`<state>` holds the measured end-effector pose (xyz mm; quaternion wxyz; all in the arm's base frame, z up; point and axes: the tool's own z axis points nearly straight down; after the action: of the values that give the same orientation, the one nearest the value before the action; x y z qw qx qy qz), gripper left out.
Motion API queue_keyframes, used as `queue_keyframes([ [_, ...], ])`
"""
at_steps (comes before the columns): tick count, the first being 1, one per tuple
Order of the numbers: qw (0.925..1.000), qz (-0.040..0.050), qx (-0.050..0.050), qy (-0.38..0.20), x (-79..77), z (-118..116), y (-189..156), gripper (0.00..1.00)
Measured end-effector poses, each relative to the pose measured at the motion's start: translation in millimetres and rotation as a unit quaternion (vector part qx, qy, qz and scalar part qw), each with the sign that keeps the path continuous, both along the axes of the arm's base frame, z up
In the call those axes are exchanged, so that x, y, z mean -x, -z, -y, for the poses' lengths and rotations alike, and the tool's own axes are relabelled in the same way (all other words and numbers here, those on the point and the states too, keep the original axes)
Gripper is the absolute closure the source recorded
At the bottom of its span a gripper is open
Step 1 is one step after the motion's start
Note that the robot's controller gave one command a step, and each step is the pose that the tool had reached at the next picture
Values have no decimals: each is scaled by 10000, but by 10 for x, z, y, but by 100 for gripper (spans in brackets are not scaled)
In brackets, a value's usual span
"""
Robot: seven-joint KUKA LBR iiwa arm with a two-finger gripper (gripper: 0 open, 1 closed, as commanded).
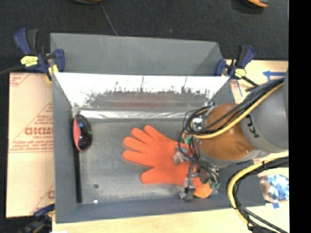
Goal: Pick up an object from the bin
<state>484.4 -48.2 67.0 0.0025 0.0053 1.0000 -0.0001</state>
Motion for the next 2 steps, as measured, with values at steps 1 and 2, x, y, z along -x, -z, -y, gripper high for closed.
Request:
queue_keyframes([
  [1, 9996, 77, 23, -256, -118, -202, -694, 0],
  [2, 9985, -4, 12, 542, -128, -389, -477, 0],
])
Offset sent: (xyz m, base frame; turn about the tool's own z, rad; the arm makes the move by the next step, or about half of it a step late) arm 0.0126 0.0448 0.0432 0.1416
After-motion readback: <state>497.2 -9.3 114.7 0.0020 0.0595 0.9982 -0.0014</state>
